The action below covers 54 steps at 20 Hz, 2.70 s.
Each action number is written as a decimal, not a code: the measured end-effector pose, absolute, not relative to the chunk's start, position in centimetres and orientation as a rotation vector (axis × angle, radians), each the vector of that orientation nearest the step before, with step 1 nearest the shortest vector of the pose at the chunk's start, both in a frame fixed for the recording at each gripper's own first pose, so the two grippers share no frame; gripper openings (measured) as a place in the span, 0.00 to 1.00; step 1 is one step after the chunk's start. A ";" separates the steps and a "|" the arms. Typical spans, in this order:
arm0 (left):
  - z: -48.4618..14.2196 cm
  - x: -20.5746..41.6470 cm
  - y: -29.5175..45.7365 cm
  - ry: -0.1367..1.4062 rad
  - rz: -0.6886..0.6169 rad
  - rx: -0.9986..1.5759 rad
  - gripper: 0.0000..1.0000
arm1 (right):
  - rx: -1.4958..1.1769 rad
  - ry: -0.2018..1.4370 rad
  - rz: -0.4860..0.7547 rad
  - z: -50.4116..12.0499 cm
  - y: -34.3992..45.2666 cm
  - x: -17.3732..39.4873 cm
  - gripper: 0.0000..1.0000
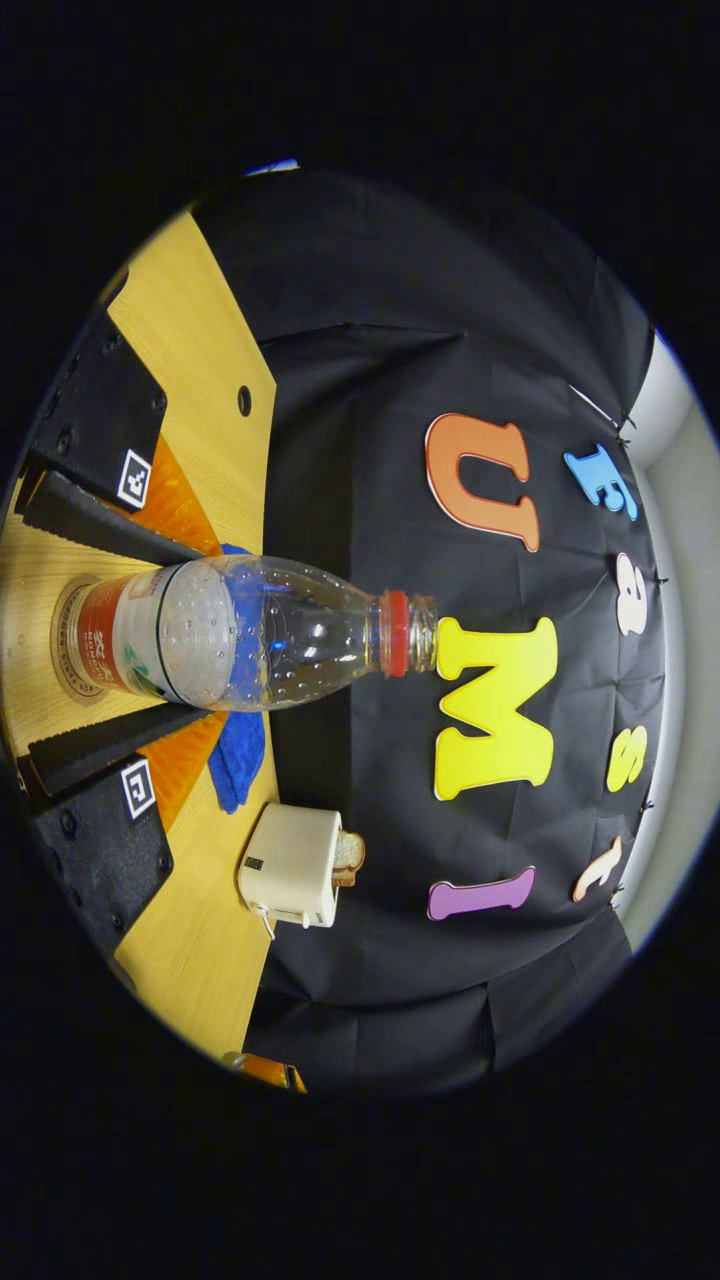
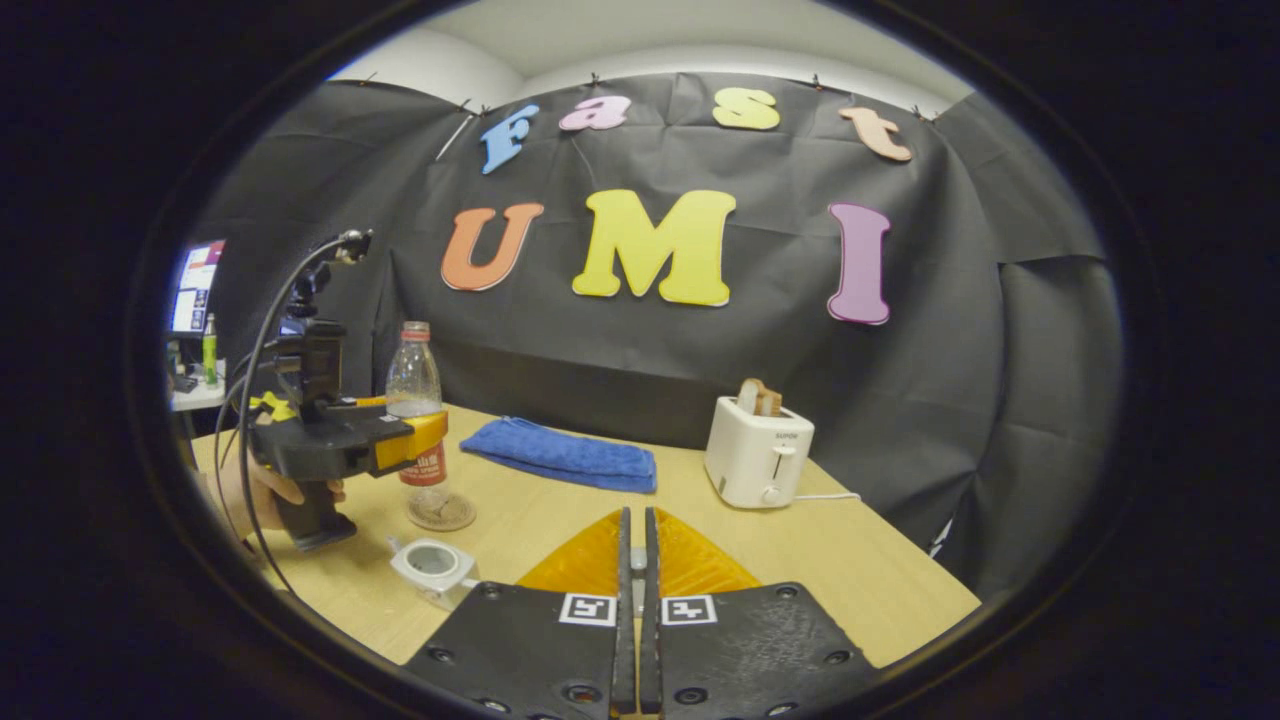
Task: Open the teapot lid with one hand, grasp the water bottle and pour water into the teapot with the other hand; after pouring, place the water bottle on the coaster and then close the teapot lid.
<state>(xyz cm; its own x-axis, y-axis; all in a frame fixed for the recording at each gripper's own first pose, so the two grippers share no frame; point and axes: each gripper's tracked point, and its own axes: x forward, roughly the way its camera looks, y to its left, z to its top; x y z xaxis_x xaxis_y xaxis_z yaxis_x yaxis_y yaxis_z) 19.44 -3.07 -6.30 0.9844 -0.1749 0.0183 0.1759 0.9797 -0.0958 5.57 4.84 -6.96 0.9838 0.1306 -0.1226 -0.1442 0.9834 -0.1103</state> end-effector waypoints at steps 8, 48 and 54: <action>-8.2 20.6 -3.7 0.035 -0.186 -0.115 0.77 | -0.128 0.138 0.136 -7.8 5.2 5.9 0.02; -2.5 1.6 5.5 0.027 -0.029 -0.127 0.97 | 0.059 0.143 0.453 -10.2 19.2 5.8 0.02; -2.3 0.8 5.5 0.037 -0.046 -0.114 0.97 | 0.028 0.186 0.454 -13.3 20.3 6.8 0.02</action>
<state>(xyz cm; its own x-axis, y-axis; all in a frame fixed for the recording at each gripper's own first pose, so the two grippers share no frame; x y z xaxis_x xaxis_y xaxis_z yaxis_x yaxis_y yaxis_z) 0.75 5.53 -2.28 0.9982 -0.0485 -0.0345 0.0442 0.9924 -0.1147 6.83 20.32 -13.32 0.8822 0.4382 -0.1722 -0.4331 0.8988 0.0685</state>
